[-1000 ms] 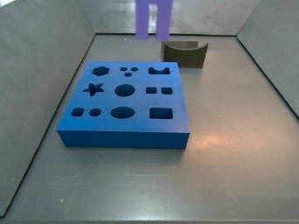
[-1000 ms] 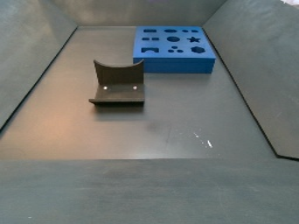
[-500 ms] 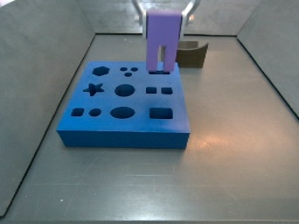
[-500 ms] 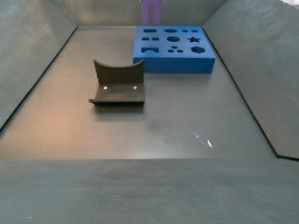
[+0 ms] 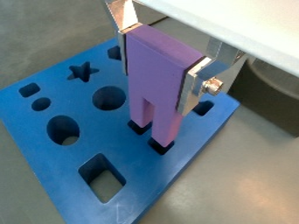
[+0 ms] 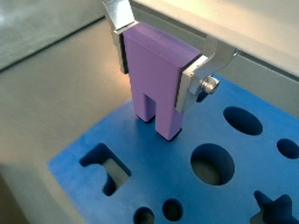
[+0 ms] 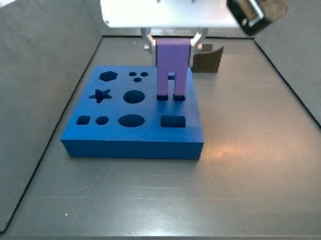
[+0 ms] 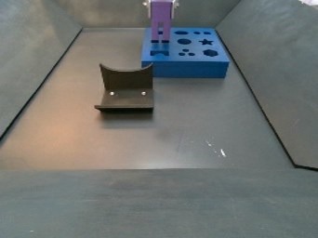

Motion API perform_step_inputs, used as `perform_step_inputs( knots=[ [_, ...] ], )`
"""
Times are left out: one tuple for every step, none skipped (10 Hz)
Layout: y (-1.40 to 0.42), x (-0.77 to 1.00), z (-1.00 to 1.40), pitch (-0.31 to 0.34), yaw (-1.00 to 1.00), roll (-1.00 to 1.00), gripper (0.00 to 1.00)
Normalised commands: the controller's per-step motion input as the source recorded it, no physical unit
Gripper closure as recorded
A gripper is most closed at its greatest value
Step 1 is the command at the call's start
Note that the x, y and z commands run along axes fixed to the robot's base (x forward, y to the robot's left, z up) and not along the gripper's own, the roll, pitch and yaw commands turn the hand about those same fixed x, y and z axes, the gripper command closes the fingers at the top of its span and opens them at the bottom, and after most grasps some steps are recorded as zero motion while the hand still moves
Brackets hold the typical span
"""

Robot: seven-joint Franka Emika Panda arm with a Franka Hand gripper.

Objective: Insert the double-square object.

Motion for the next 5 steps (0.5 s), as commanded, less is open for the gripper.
perform_step_inputs(
  knots=[
    [-0.05, 0.04, -0.39, 0.0, 0.0, 0.0, 1.0],
    [-0.02, 0.1, -0.42, 0.0, 0.0, 0.0, 1.0],
    [-0.03, 0.09, -0.5, 0.0, 0.0, 0.0, 1.0],
    [-0.03, 0.25, -0.63, 0.0, 0.0, 0.0, 1.0],
    [-0.01, 0.26, -0.63, 0.009, 0.0, 0.0, 1.0]
  ],
)
